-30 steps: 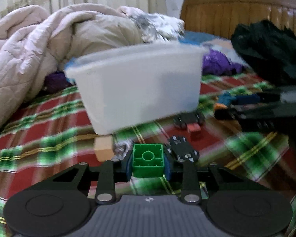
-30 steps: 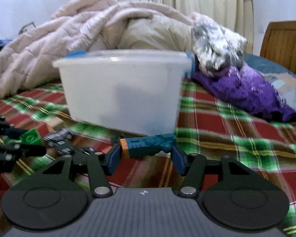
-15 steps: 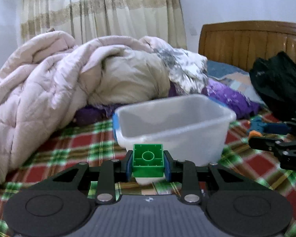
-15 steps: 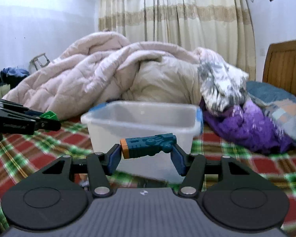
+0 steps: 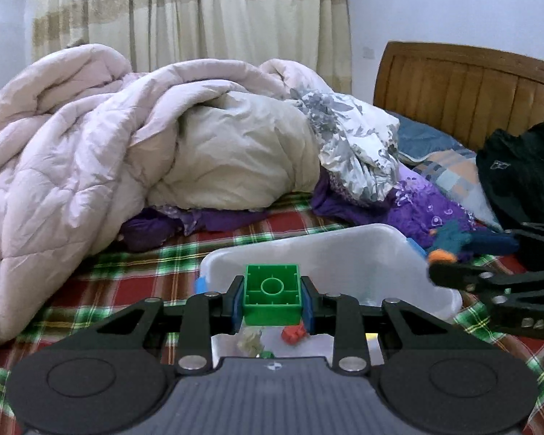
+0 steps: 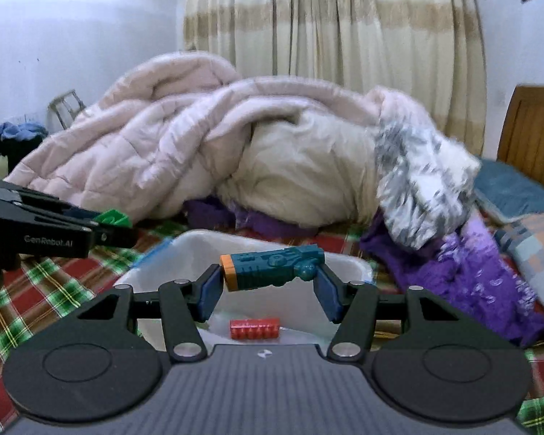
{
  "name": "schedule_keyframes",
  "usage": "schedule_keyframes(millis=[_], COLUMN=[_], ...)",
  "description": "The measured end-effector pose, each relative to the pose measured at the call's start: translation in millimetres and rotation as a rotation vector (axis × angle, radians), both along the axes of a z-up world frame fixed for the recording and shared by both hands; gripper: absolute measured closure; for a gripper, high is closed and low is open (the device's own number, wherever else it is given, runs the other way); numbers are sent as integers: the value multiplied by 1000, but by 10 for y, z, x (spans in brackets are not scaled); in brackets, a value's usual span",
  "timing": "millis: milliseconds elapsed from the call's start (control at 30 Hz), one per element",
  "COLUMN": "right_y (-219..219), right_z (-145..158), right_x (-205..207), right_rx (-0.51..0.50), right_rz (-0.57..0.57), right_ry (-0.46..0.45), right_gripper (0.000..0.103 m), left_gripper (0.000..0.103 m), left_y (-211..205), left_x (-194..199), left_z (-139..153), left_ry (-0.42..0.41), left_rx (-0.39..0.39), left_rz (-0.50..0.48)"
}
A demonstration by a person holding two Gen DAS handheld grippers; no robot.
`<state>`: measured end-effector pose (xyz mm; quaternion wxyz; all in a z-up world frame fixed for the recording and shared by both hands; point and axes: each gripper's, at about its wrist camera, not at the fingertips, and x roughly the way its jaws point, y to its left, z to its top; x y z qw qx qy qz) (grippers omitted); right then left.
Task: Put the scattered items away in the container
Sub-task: 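Carry the green brick and teal toy over the clear box and release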
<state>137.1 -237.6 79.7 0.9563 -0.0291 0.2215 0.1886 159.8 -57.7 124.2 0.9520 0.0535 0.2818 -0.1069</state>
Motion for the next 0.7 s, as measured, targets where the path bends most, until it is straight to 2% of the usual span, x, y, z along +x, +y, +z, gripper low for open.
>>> schedule_keyframes(millis=[233, 267, 300, 367, 567, 700], right_y=[100, 112, 121, 125, 79, 8], right_z=[-75, -95, -107, -120, -161, -149], right_x=[406, 468, 518, 571, 524, 331], right_rx=[-67, -72, -79, -81, -53, -13], right_rz=[16, 15, 8, -3, -9, 1], right_ry=[103, 124, 130, 124, 107, 77], right_gripper=[44, 43, 37, 27, 26, 26], left_gripper=[69, 63, 52, 50, 48, 48], left_y=[-119, -137, -164, -184, -98, 24], left_x=[390, 440, 496, 555, 544, 335], left_z=[-74, -105, -144, -184, -215, -279], left_ry=[72, 89, 109, 118, 121, 103], left_rx=[43, 60, 85, 116, 104, 73], left_rz=[-9, -8, -3, 11, 12, 5])
